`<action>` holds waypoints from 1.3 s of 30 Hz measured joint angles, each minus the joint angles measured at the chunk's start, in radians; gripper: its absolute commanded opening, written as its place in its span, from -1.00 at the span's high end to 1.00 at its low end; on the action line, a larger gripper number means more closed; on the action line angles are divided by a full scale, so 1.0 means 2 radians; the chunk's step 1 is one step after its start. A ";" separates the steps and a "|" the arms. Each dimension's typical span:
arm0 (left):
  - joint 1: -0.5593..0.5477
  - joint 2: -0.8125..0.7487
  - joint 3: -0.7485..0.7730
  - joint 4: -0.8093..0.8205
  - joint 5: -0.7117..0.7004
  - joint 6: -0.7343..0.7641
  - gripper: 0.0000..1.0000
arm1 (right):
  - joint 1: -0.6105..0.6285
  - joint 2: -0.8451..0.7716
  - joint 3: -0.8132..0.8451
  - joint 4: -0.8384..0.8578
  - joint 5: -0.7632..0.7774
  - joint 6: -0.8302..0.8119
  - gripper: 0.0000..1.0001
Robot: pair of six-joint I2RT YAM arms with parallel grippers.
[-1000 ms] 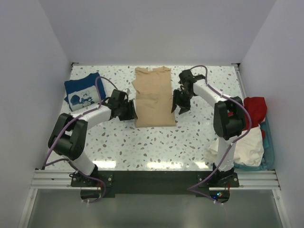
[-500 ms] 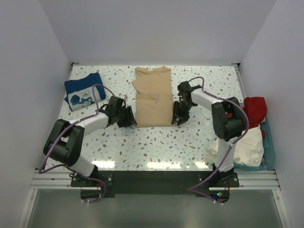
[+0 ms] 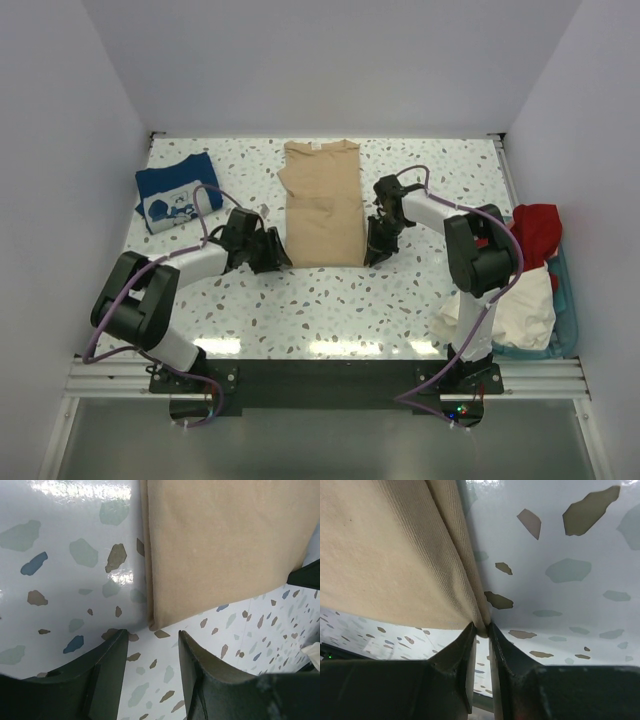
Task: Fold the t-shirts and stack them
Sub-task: Fold the tshirt
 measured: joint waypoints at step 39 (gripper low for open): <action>-0.024 -0.026 -0.011 -0.010 -0.033 -0.015 1.00 | 0.005 -0.029 -0.003 -0.015 0.025 0.012 1.00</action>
